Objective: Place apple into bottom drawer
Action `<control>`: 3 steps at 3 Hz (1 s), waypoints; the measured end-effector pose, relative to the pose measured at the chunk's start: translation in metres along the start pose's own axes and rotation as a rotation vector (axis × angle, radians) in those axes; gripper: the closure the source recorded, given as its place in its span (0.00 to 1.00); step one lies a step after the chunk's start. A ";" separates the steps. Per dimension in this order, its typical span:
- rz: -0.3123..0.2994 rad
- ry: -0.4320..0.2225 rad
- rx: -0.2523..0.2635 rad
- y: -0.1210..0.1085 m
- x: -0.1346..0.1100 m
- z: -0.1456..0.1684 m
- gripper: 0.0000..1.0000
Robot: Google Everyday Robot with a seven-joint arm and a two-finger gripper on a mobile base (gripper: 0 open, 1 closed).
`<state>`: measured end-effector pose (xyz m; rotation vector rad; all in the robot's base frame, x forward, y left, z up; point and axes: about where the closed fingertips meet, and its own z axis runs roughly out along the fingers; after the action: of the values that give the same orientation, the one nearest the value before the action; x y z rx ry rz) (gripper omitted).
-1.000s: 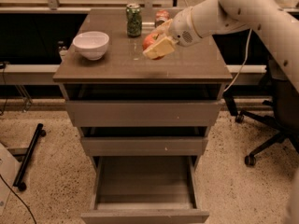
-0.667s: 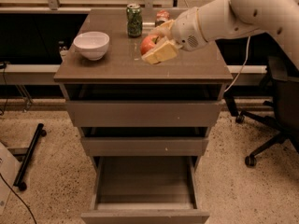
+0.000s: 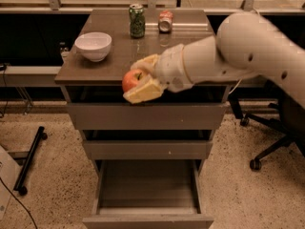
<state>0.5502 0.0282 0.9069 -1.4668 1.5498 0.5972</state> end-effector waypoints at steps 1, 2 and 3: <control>0.040 0.008 0.021 0.025 0.021 0.021 1.00; 0.108 0.034 0.047 0.047 0.054 0.044 1.00; 0.106 0.034 0.046 0.047 0.054 0.044 1.00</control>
Offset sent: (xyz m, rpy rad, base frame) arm -0.0372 0.0166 -0.1219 0.0083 0.1299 -0.1716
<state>0.5224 0.0451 0.8294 -1.3730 1.6656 0.5966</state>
